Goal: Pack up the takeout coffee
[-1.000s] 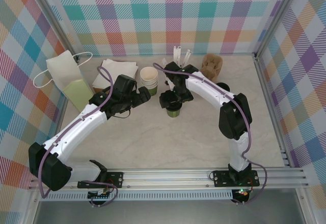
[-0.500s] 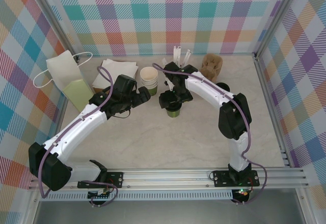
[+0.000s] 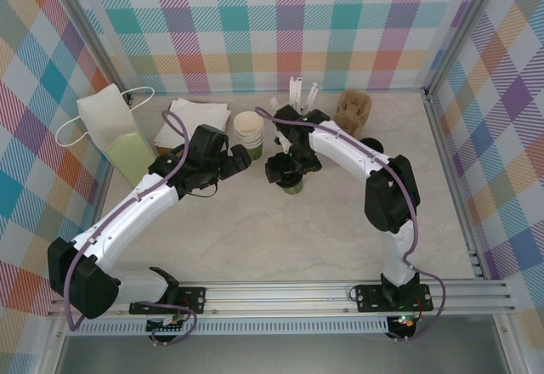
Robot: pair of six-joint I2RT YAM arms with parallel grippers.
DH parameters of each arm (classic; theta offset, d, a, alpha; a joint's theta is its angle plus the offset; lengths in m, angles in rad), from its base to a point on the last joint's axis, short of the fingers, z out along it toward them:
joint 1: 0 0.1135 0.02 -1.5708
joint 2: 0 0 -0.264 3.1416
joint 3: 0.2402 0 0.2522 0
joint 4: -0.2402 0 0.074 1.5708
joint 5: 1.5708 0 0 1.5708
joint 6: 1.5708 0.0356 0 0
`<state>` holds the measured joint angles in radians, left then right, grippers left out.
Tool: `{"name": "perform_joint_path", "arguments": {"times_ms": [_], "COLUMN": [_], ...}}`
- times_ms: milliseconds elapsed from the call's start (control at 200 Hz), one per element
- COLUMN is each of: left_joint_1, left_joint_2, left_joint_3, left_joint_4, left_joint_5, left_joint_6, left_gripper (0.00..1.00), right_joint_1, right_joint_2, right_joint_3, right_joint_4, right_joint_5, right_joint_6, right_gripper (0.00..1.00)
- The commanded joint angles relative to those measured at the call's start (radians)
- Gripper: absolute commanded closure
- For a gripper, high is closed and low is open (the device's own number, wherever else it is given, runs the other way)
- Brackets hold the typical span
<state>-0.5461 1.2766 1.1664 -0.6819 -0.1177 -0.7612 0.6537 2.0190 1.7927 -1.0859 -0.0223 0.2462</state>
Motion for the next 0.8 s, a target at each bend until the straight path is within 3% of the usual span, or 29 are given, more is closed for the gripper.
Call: {"name": "perform_joint_path", "arguments": {"times_ms": [0, 445, 795], "left_joint_1": [0.011, 0.011, 0.010], "left_joint_2": [0.001, 0.023, 0.032], "left_joint_3": [0.007, 0.022, 0.032], "left_joint_4": [-0.019, -0.015, -0.017], "left_joint_5": [-0.010, 0.007, 0.010], "left_joint_6": [0.018, 0.013, 0.013], "left_gripper": [0.00, 0.00, 0.00], "right_joint_1": [-0.010, -0.060, -0.062], "right_joint_2": [-0.037, -0.088, -0.076], "right_joint_3": [-0.009, -0.061, -0.061], "right_joint_4": [-0.012, 0.034, 0.012], "right_joint_5": [-0.003, -0.101, -0.069], "right_joint_6": [0.002, 0.017, -0.010], "right_gripper": [0.00, 0.00, 0.00]}}
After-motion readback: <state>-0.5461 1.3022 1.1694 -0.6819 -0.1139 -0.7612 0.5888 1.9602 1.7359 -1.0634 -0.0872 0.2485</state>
